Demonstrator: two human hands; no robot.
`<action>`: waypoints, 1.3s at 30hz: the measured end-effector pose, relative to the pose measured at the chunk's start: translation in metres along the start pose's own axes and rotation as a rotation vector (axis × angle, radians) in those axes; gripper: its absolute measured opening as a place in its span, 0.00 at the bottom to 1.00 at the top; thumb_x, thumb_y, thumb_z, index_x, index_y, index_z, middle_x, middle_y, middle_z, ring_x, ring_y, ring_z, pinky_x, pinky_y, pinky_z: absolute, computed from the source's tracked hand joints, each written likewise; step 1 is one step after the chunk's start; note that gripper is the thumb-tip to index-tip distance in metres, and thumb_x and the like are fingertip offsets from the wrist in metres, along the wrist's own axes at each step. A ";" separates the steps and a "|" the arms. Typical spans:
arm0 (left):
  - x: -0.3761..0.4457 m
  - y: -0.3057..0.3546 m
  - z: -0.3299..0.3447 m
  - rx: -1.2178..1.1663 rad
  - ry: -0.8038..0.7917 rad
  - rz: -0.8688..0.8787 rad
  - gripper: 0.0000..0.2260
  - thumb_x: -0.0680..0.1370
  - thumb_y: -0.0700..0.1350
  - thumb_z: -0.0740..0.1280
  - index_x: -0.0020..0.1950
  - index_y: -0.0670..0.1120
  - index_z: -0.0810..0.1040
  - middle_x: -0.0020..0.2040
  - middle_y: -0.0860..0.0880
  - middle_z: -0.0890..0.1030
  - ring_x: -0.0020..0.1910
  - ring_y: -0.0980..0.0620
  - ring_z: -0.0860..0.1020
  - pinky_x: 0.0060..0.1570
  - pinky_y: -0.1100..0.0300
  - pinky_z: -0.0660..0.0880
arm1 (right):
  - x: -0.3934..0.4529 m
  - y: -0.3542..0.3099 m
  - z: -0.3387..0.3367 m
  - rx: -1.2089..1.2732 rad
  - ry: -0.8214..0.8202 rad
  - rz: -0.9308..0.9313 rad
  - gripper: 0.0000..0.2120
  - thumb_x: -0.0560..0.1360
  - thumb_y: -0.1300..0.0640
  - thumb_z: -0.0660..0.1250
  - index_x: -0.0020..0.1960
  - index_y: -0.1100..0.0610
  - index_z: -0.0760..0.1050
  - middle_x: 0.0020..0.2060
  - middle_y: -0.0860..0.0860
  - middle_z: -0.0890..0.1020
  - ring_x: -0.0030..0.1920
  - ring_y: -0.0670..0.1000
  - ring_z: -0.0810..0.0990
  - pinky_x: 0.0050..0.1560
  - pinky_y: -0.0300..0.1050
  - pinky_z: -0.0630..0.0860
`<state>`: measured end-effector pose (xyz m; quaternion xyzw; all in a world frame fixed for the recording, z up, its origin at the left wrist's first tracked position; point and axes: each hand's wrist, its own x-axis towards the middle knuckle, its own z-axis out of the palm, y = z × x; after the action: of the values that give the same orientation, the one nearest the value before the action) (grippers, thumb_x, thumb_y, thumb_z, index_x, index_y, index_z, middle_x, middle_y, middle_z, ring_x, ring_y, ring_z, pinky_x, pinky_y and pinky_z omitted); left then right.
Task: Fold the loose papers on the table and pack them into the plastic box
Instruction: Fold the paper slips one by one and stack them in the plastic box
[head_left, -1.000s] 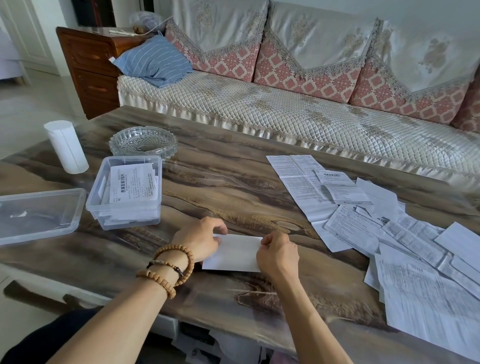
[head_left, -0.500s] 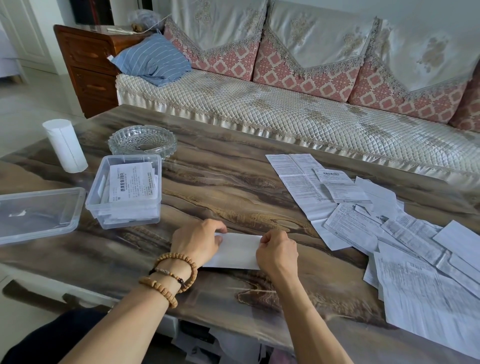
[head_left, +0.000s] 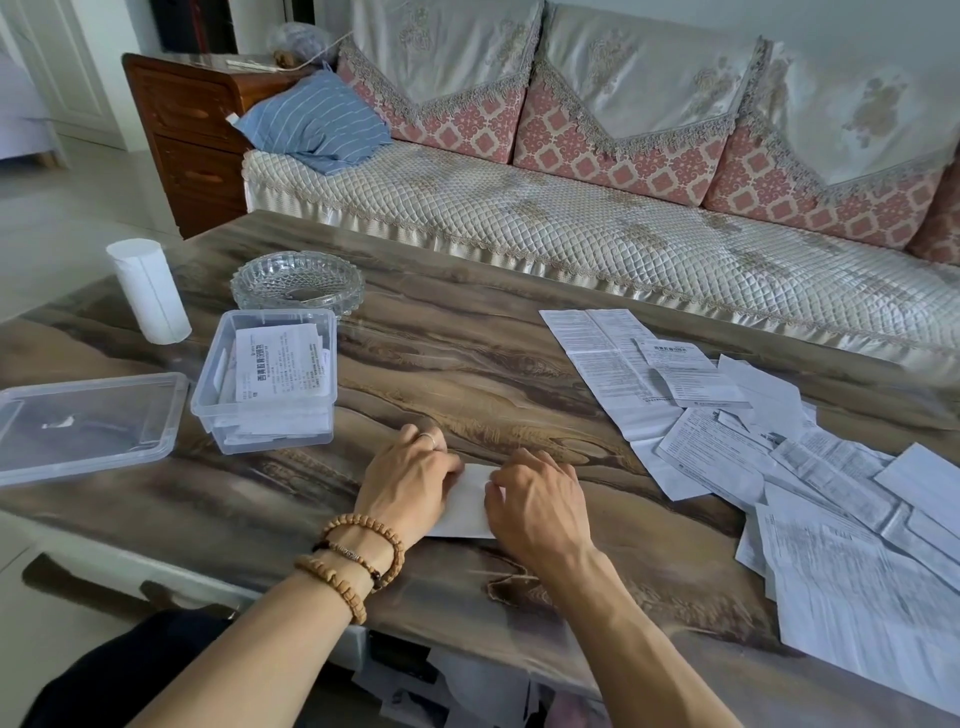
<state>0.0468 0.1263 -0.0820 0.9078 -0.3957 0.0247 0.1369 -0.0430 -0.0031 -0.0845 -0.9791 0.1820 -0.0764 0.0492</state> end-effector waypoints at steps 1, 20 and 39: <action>-0.001 0.000 0.000 0.018 -0.005 0.022 0.13 0.81 0.48 0.58 0.58 0.53 0.81 0.56 0.55 0.75 0.56 0.51 0.68 0.50 0.59 0.67 | 0.001 0.000 0.000 -0.010 -0.003 -0.006 0.15 0.77 0.49 0.58 0.49 0.53 0.83 0.53 0.46 0.80 0.58 0.53 0.75 0.55 0.49 0.68; -0.031 -0.016 -0.007 0.148 -0.261 0.076 0.25 0.82 0.61 0.50 0.78 0.58 0.55 0.79 0.60 0.54 0.78 0.52 0.49 0.74 0.47 0.50 | -0.041 0.018 0.011 -0.018 -0.006 0.021 0.27 0.74 0.38 0.48 0.66 0.45 0.74 0.69 0.45 0.73 0.69 0.53 0.71 0.63 0.57 0.67; -0.033 -0.021 -0.003 0.063 -0.356 0.052 0.25 0.83 0.60 0.48 0.79 0.58 0.48 0.79 0.61 0.45 0.79 0.51 0.41 0.76 0.43 0.39 | -0.050 0.042 -0.010 -0.032 -0.314 0.105 0.24 0.83 0.45 0.43 0.78 0.41 0.46 0.79 0.45 0.45 0.79 0.54 0.41 0.74 0.65 0.38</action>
<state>0.0396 0.1647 -0.0892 0.8912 -0.4359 -0.1204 0.0353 -0.1052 -0.0244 -0.0863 -0.9687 0.2244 0.0833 0.0653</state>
